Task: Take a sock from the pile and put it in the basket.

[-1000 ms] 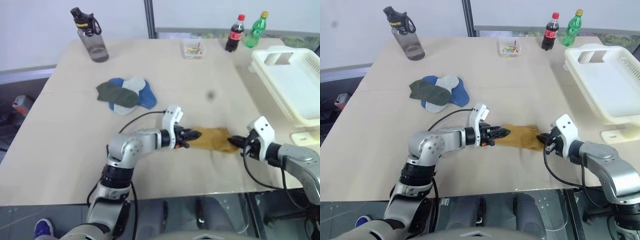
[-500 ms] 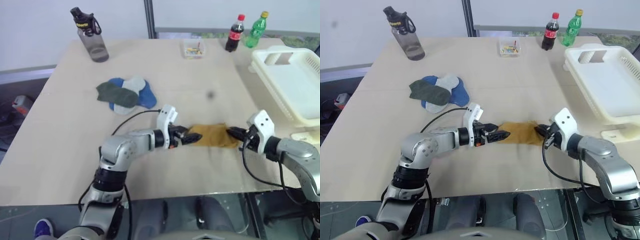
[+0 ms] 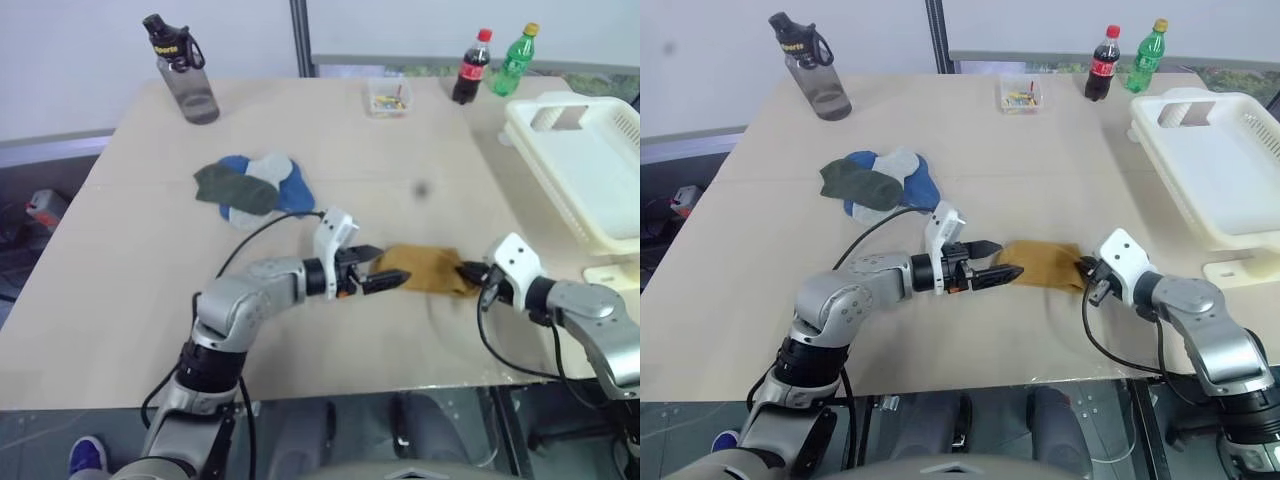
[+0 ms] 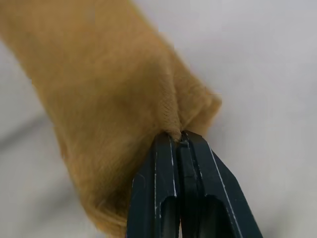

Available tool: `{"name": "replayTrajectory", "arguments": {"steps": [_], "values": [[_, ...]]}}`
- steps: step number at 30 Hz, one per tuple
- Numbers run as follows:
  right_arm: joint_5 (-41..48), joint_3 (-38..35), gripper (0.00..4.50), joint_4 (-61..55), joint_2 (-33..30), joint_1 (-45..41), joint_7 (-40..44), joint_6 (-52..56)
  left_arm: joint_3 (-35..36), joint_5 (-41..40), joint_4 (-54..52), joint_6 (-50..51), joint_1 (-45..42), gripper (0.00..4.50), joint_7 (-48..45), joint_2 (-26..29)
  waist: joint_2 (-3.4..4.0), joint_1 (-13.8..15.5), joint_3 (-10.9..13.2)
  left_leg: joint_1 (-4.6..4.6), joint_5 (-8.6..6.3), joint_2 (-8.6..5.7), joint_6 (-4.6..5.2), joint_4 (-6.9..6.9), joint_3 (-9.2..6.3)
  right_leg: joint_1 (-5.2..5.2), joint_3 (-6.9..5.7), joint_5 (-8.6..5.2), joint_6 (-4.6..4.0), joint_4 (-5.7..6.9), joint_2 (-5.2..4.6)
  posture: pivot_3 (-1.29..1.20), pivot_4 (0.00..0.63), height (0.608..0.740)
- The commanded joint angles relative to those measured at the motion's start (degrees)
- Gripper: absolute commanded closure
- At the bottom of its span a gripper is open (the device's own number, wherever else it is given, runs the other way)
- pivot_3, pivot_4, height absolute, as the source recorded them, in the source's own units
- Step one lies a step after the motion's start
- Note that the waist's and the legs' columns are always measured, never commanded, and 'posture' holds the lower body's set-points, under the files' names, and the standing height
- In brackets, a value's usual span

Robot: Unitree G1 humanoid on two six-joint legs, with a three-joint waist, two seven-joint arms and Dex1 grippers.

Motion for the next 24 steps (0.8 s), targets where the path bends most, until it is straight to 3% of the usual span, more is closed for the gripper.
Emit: {"name": "replayTrajectory", "arguments": {"steps": [1,9,15,20,24], "values": [[-0.3,-1.7,4.5,-1.7,-0.5,1.2,0.0,-0.3,4.4,-3.5,-0.4,-0.7,-1.4,0.04,-2.3,0.6,0.0,0.0,0.0,0.0,0.0,0.0,0.0,0.0,0.0,0.0,-0.01,0.0,0.0,0.0,0.0,0.0,0.15,0.74],[0.2,-2.8,4.5,-5.3,-0.4,2.5,-0.3,0.6,0.2,0.9,1.8,-5.3,-0.2,0.04,-4.5,1.5,0.01,0.1,0.0,0.02,0.0,-0.02,0.01,0.02,-0.01,0.05,-0.02,0.0,0.01,-0.01,0.0,0.0,0.15,0.74],[0.7,-6.1,1.94,-10.9,-0.2,4.9,-2.2,2.2,-3.5,6.8,6.0,-12.5,-1.5,0.0,-4.6,-0.5,0.02,0.2,0.0,0.03,0.0,-0.01,0.0,0.01,-0.02,0.05,-0.03,0.0,0.0,0.0,0.01,0.0,0.15,0.74],[7.7,-12.3,1.94,-18.2,1.9,6.9,-2.2,4.9,-8.9,17.6,13.3,-22.7,-2.5,0.0,-2.7,-0.8,0.02,0.3,0.0,0.03,0.0,-0.01,0.01,0.02,0.0,0.04,0.0,0.0,0.0,-0.01,0.01,0.0,0.15,0.74],[10.2,-12.4,1.94,-19.9,4.1,5.1,-4.3,7.4,-10.4,21.9,17.5,-28.4,-2.5,0.0,-2.7,-2.1,0.01,0.2,0.0,0.06,-0.01,-0.01,0.01,0.02,-0.01,0.07,-0.01,0.0,0.0,0.0,0.03,0.0,0.15,0.74]]}}
